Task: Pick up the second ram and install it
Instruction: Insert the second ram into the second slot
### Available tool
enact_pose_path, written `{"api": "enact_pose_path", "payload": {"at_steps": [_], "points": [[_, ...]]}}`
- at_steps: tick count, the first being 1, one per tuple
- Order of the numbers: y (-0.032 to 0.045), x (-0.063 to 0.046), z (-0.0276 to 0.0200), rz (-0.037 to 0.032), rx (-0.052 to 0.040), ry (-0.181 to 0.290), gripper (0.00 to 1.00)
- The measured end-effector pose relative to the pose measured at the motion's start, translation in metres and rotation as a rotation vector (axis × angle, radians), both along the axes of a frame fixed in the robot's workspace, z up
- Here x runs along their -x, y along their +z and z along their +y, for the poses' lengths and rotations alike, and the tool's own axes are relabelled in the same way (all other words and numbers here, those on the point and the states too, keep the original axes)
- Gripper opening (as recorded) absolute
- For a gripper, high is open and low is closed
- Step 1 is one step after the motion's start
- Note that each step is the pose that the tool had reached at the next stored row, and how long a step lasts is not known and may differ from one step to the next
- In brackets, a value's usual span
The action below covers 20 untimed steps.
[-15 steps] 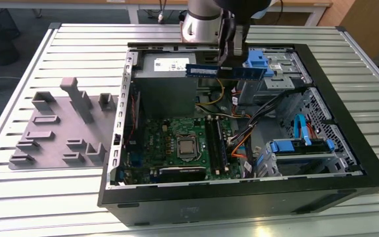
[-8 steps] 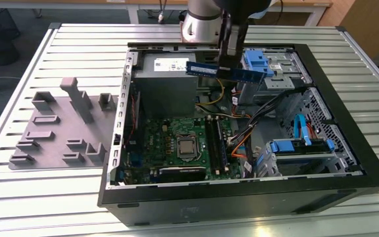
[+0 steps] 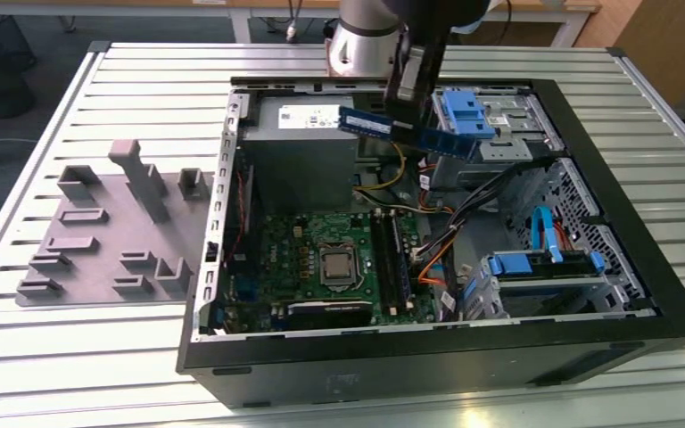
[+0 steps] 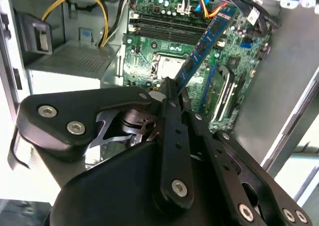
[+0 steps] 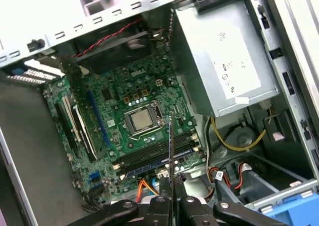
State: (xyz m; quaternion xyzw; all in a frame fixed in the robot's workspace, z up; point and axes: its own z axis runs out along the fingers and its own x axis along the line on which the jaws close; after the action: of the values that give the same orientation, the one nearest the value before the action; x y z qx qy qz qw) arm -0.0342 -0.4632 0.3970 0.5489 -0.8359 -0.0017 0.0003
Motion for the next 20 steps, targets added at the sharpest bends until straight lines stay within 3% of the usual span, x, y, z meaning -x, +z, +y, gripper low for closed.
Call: {"api": "enact_pose_path", "payload": {"at_steps": [20], "points": [[-0.0059, 0.0, 0.0, -0.0006, 0.0002, -0.362, 0.14]]}}
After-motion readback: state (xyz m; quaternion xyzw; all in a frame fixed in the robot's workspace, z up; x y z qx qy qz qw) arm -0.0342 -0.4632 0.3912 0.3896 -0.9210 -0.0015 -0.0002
